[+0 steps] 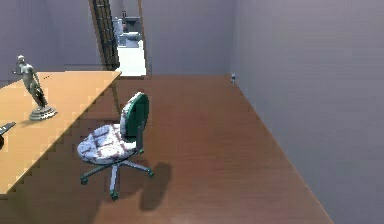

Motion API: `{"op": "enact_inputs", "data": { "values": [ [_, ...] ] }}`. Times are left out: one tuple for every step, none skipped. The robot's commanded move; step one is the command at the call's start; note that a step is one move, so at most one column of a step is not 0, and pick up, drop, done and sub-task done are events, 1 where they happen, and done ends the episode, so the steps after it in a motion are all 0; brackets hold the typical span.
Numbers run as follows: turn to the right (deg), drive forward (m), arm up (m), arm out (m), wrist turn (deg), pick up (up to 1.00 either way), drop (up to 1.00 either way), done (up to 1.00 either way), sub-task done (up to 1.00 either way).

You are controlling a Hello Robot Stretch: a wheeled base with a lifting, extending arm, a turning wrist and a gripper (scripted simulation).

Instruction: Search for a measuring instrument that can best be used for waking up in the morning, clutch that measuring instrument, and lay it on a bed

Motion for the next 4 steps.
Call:
{"op": "enact_inputs", "data": {
  "values": [
    [0.0,0.0,0.0,0.0,15.0,0.0,0.0,0.0,0.0],
    [0.0,0.0,-0.4,0.0,0.0,0.0,0.0,0.0,0.0],
    [0.0,0.0,-0.32,0.0,0.0,0.0,0.0,0.0,0.0],
    [0.0,0.0,0.0,0.0,0.0,0.0,1.0,0.0,0.0]
  ]
}}
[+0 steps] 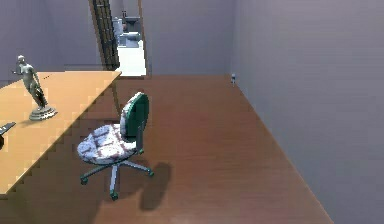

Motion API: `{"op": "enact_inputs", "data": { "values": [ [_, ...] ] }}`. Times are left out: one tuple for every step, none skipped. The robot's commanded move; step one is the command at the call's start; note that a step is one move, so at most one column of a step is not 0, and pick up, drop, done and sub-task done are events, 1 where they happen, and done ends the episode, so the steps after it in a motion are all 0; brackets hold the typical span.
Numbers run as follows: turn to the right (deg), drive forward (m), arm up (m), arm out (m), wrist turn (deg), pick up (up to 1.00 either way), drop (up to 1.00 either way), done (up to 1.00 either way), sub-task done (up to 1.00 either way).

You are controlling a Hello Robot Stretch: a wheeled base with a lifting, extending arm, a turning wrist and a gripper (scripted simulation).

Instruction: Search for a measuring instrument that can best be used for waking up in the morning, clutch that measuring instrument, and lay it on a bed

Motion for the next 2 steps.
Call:
{"op": "enact_inputs", "data": {
  "values": [
    [0.0,0.0,0.1,0.0,0.0,0.0,0.0,0.0,0.0],
    [0.0,0.0,0.0,-0.08,0.0,0.0,0.0,0.0,0.0]
  ]
}}
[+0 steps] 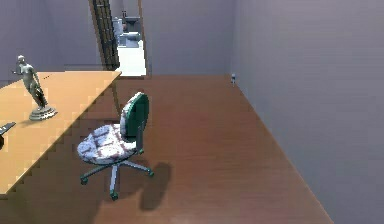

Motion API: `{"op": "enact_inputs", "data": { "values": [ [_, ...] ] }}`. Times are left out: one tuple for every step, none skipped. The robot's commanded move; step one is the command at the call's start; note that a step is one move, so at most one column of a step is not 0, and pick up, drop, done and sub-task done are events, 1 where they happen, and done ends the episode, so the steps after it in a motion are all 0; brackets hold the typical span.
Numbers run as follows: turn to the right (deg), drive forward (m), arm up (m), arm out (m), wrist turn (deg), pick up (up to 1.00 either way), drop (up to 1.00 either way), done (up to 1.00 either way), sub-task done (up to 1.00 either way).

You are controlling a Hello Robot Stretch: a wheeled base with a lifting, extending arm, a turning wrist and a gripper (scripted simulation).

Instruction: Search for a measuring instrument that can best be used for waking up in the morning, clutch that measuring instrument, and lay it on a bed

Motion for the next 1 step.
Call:
{"op": "enact_inputs", "data": {
  "values": [
    [0.0,0.0,0.0,0.0,0.0,0.0,0.0,1.0,0.0]
  ]
}}
